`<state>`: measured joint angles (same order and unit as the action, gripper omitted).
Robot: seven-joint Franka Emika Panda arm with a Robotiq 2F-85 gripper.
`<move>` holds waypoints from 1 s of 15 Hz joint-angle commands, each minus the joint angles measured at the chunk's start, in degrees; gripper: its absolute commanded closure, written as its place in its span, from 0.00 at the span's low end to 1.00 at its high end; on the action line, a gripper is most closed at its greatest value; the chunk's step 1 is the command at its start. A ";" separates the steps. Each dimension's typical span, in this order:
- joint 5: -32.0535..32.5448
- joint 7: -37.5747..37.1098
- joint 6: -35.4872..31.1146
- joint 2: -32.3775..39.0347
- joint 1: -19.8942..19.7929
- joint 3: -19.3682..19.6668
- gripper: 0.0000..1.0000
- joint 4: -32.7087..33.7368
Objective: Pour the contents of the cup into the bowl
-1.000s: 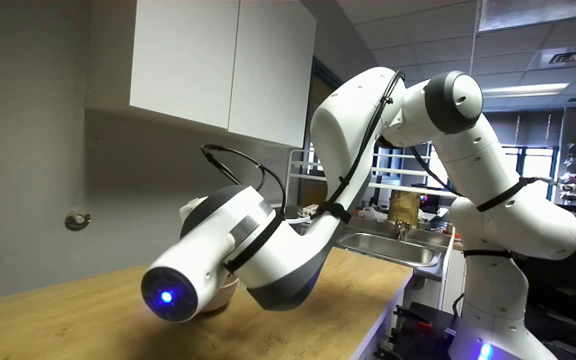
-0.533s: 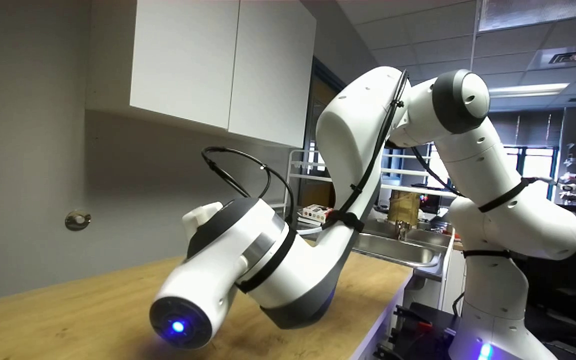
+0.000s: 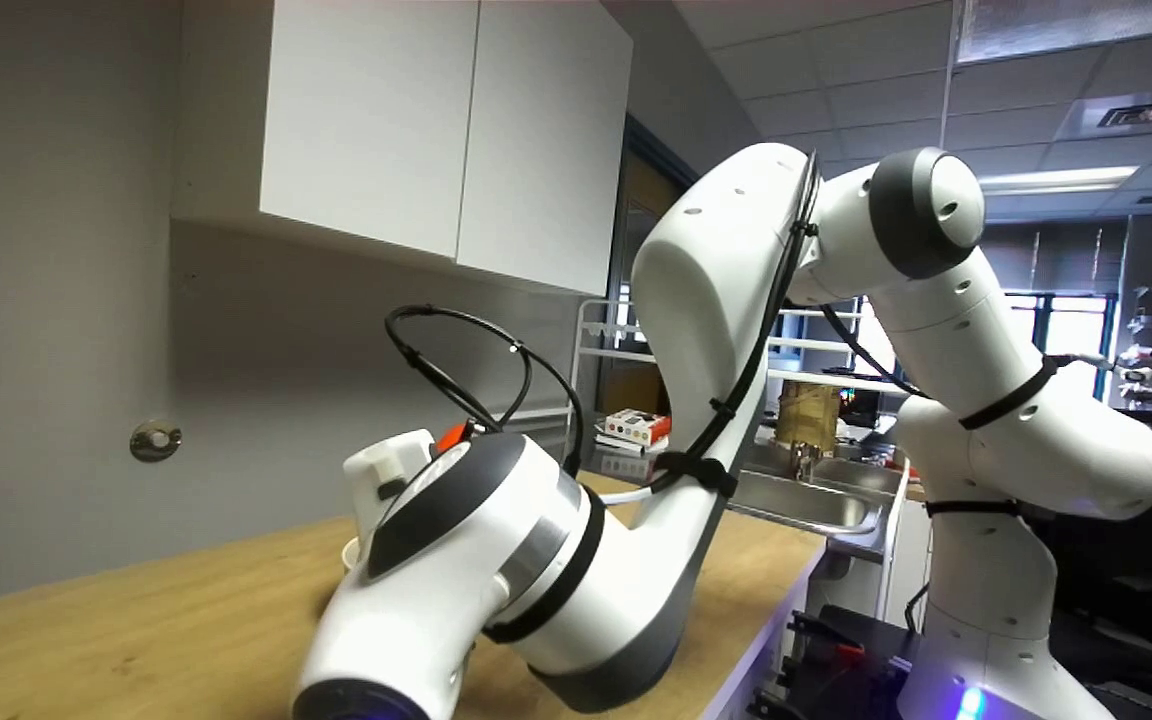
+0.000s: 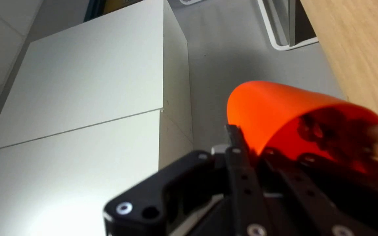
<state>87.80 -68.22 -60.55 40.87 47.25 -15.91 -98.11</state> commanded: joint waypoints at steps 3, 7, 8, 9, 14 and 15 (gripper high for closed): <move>3.78 1.72 1.21 2.77 1.04 0.11 0.98 2.40; 5.11 1.79 1.10 2.95 0.71 0.04 0.98 2.63; 5.35 1.74 1.10 2.98 0.63 0.09 0.98 2.74; 5.59 1.68 1.12 2.86 0.57 0.15 0.98 2.77; 6.36 1.65 1.39 2.89 0.21 0.08 0.98 3.58; 6.33 1.62 1.42 2.85 0.20 0.08 0.98 3.71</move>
<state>93.58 -68.05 -59.94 43.52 47.68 -15.63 -95.87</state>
